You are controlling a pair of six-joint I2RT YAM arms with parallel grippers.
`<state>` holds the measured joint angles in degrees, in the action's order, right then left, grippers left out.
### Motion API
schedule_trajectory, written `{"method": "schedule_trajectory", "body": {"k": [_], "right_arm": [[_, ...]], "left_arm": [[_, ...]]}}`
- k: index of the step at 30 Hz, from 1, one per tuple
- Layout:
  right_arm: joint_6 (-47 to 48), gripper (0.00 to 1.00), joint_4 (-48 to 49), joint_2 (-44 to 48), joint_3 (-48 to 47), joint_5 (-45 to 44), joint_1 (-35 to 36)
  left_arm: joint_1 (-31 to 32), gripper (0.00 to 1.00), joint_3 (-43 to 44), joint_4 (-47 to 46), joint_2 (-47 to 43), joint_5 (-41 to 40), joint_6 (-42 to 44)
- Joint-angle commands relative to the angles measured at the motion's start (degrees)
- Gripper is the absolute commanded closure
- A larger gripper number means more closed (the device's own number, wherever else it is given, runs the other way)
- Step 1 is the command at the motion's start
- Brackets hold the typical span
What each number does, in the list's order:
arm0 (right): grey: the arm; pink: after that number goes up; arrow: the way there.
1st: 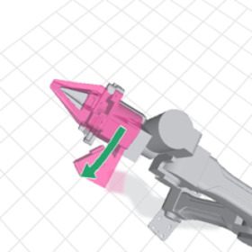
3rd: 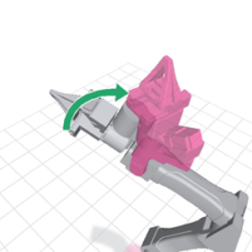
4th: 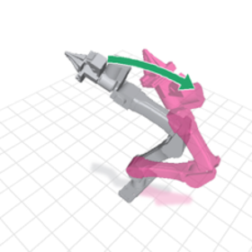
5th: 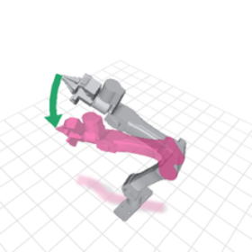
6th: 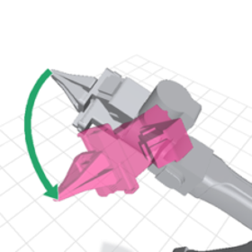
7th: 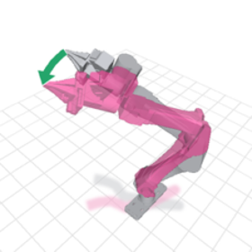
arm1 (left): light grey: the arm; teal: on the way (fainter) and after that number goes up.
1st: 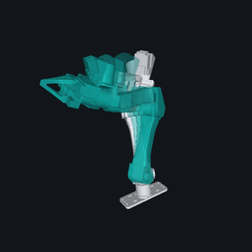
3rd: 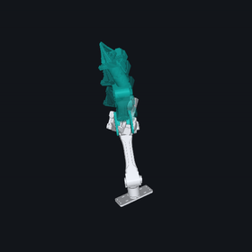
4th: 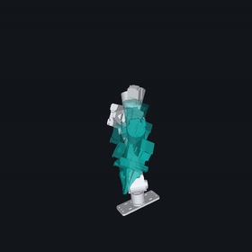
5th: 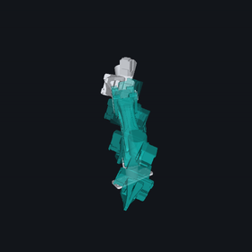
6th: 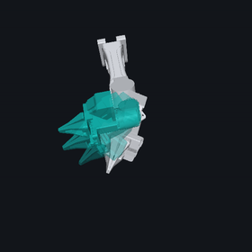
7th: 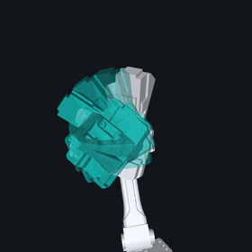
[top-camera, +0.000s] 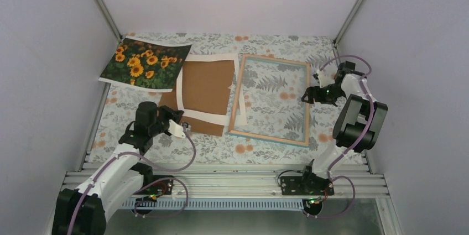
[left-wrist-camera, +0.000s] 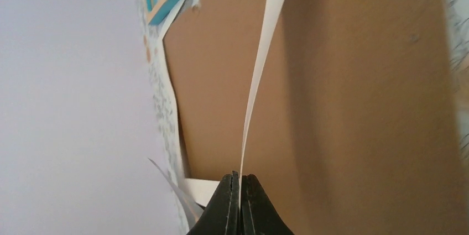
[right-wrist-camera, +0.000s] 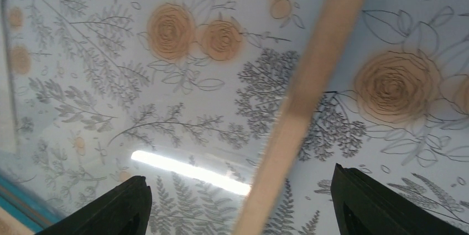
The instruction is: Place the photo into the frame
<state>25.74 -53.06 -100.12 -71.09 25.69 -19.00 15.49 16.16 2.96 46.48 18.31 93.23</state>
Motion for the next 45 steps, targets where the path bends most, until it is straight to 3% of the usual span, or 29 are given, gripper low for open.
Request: {"method": "schedule_trajectory", "body": {"k": [1,20,33,37,45], "right_arm": [[1.4,0.20,1.5,-1.8,0.2,-1.7,-1.5],[-1.2,0.20,2.0,-3.1,-2.1,0.3,-1.8],[-1.3,0.19,1.8,-1.4,-6.0,7.9,-1.7],[-2.0,0.19,1.4,-1.4,-7.1,9.8,-1.7],[-6.6,0.18,1.8,-2.9,-8.7,13.1,-2.0]], "left_arm": [[-4.3,0.98,5.2,5.1,-0.7,3.3,-0.6],[-6.2,0.98,23.7,0.6,4.9,8.9,-8.6],[-6.4,0.98,38.3,-0.4,12.2,8.7,-11.4],[-6.3,0.98,43.6,-0.7,16.2,9.0,-16.3],[2.3,0.98,52.4,-8.0,29.1,1.0,-27.6]]}}
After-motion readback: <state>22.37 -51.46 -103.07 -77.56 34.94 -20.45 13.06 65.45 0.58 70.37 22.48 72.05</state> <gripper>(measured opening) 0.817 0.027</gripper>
